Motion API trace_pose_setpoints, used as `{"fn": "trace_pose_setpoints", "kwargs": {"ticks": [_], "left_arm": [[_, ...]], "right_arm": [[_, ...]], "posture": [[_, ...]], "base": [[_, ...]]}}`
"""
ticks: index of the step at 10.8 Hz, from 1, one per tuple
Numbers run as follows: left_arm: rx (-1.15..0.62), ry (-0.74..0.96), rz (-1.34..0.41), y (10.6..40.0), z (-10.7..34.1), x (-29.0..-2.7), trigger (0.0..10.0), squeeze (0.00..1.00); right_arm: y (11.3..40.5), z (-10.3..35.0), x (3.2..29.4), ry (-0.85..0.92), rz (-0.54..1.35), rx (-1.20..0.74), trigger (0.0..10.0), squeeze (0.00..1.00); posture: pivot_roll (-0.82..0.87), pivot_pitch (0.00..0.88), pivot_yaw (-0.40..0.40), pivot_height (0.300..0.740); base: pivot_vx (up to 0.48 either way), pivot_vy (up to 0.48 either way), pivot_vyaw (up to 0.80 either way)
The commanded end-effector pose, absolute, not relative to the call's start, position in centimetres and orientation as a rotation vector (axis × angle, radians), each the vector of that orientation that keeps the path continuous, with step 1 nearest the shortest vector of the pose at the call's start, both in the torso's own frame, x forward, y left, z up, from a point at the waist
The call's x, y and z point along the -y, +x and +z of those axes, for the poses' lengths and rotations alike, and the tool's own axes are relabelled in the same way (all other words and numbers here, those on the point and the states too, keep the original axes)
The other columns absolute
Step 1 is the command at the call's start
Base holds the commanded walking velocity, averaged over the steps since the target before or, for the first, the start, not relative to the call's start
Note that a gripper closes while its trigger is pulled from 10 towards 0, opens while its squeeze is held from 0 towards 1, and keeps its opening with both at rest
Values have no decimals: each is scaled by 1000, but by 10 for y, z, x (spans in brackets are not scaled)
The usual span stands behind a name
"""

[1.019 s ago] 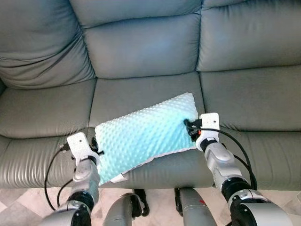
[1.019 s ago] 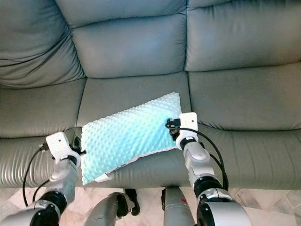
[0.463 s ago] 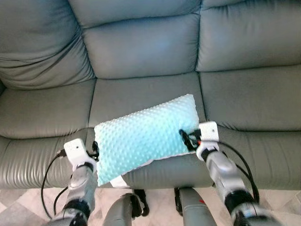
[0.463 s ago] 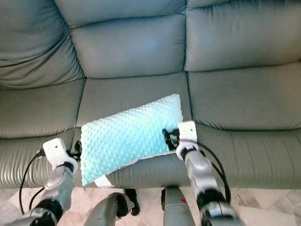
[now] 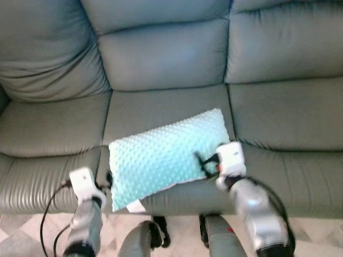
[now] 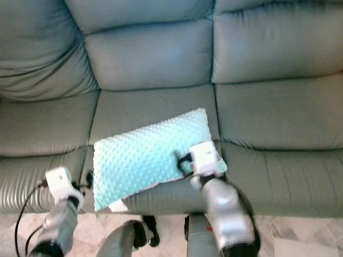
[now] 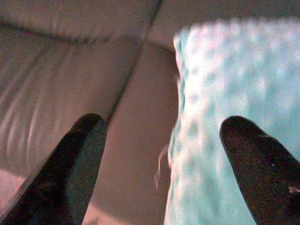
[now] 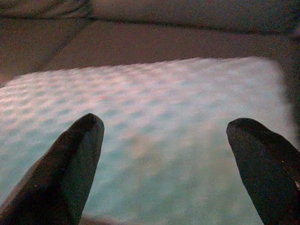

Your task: Move the pillow to the sofa

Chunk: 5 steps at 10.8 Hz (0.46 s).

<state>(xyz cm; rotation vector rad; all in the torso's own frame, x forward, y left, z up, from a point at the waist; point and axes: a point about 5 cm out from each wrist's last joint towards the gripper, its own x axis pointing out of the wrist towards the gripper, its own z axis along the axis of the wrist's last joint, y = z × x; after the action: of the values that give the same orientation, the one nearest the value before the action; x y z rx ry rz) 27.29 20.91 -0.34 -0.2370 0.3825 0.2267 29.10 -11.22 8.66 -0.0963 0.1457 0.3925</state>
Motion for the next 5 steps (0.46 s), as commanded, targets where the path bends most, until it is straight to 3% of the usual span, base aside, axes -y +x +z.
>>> {"fn": "trace_pose_setpoints", "kwargs": {"ticks": [1,5], "left_arm": [[-488,-232,228,254,-21,-211,10000,1000],[-769,-239,-1,219,-50,-168,10000,1000]], "right_arm": [[280,80,100,-64,438,-219,10000,1000],[244,66,122,-7,285,-480,10000,1000]], "posture": [[-261,319,159,740],[-273,329,154,740]], "base": [[0,0,0],[0,0,0]]}}
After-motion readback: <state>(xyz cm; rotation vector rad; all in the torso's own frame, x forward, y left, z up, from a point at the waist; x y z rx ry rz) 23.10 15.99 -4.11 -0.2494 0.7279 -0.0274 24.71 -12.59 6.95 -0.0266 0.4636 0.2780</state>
